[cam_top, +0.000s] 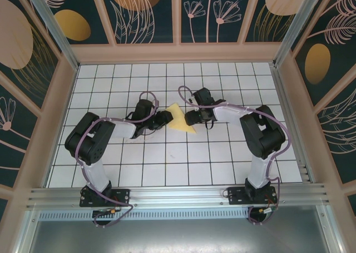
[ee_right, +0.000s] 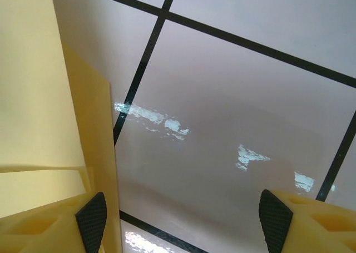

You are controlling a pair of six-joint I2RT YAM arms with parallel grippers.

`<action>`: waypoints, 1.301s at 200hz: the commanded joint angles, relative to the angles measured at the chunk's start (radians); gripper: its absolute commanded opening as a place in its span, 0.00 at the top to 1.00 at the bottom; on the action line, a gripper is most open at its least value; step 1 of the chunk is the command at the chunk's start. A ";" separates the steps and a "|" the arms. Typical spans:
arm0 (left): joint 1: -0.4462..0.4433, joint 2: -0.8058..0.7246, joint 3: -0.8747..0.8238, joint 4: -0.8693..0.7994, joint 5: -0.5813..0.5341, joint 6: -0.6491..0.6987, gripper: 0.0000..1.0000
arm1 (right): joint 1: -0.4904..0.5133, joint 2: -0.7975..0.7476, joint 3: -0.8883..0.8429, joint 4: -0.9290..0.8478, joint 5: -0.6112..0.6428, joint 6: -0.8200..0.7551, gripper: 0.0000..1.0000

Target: Fold a paper plane with a square sheet of paper (pick it up from the middle)

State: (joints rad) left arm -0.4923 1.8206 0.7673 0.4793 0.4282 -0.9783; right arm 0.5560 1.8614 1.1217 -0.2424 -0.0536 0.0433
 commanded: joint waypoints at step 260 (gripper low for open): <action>-0.006 -0.056 -0.005 -0.118 -0.093 0.053 0.54 | -0.015 0.022 0.063 -0.101 -0.105 0.002 0.26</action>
State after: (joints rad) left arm -0.4923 1.7950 0.7666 0.3874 0.3573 -0.9443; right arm 0.5365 1.8595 1.1385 -0.3016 -0.2096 0.0341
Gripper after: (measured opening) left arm 0.455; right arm 0.738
